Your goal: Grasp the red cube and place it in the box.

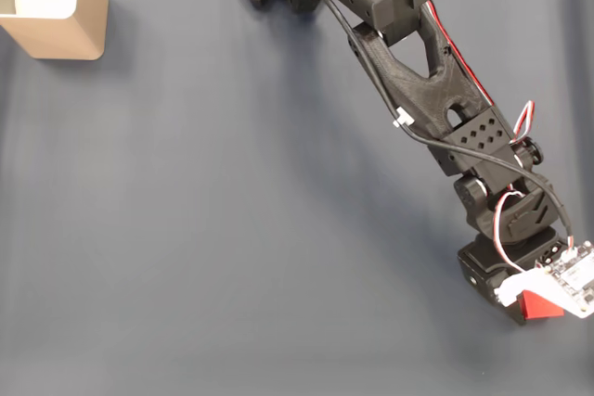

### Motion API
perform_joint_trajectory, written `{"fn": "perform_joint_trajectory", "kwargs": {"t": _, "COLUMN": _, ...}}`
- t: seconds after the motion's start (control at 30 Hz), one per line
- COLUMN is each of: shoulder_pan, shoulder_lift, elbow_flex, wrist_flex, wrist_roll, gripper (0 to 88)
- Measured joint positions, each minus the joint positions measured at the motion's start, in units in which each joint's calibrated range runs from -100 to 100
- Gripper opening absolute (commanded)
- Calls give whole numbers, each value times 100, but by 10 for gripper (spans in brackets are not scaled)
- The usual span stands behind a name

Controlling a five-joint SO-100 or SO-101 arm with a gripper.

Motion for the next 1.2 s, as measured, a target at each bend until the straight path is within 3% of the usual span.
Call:
{"fn": "perform_joint_trajectory", "kwargs": {"t": 0.83, "shoulder_pan": -252, "shoulder_lift": 0, "elbow_flex": 0, "wrist_flex": 0, "wrist_roll": 0, "gripper": 417}}
{"fn": "perform_joint_trajectory", "kwargs": {"t": 1.2, "shoulder_pan": -252, "shoulder_lift": -313, "elbow_flex": 967, "wrist_flex": -135, "wrist_roll": 5, "gripper": 407}}
